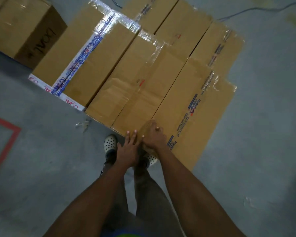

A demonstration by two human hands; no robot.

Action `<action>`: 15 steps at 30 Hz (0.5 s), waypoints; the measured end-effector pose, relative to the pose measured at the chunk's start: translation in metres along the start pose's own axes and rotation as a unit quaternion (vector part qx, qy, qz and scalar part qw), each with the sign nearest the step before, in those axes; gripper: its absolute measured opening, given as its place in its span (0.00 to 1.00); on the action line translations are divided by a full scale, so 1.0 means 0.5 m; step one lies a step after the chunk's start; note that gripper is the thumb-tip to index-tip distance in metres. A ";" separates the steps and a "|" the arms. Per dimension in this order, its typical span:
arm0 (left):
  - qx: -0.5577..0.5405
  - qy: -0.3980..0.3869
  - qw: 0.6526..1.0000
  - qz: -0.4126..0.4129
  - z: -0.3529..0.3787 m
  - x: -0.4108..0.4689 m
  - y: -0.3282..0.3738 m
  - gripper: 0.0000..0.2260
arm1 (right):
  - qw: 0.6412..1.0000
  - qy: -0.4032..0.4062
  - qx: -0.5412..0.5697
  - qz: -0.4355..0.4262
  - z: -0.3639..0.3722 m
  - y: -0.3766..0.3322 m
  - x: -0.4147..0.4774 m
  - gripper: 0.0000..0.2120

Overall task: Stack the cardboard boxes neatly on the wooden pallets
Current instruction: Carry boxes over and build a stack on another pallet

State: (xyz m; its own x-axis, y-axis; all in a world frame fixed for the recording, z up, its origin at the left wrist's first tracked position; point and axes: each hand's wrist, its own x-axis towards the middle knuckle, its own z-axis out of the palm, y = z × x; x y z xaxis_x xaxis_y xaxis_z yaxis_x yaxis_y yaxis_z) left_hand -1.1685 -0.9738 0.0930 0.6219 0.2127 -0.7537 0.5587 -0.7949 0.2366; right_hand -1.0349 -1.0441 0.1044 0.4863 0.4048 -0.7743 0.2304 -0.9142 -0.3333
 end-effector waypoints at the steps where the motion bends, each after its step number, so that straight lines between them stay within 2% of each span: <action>1: -0.003 -0.007 1.000 0.000 -0.002 0.001 -0.001 0.45 | 1.000 -0.023 0.017 0.000 -0.014 0.002 0.008 0.46; 3: -0.023 -0.025 0.999 0.002 -0.015 0.008 -0.009 0.43 | 0.997 -0.046 0.059 -0.009 -0.033 0.008 0.025 0.45; 6: -0.055 -0.048 0.997 0.007 -0.056 0.011 -0.022 0.36 | 0.992 -0.022 0.124 0.005 -0.031 0.020 0.024 0.41; 9: -0.062 -0.007 0.998 0.002 -0.076 -0.014 -0.047 0.35 | 0.980 0.019 0.194 0.047 0.009 0.022 -0.013 0.38; 12: -0.093 0.046 0.995 -0.010 -0.073 -0.055 -0.094 0.34 | 0.979 0.028 0.195 0.057 0.055 -0.001 -0.058 0.32; 15: -0.143 0.052 0.987 -0.052 -0.052 -0.105 -0.162 0.33 | 0.984 0.005 0.175 0.031 0.109 -0.047 -0.101 0.31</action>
State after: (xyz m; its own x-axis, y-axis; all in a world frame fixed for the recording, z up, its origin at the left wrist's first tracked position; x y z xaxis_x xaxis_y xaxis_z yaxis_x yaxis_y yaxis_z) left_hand -1.2321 -0.9055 0.1294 0.5975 0.3529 -0.7200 0.7452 -0.5759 0.3361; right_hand -1.1107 -1.0440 0.1220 0.4985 0.3466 -0.7946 -0.1040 -0.8861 -0.4517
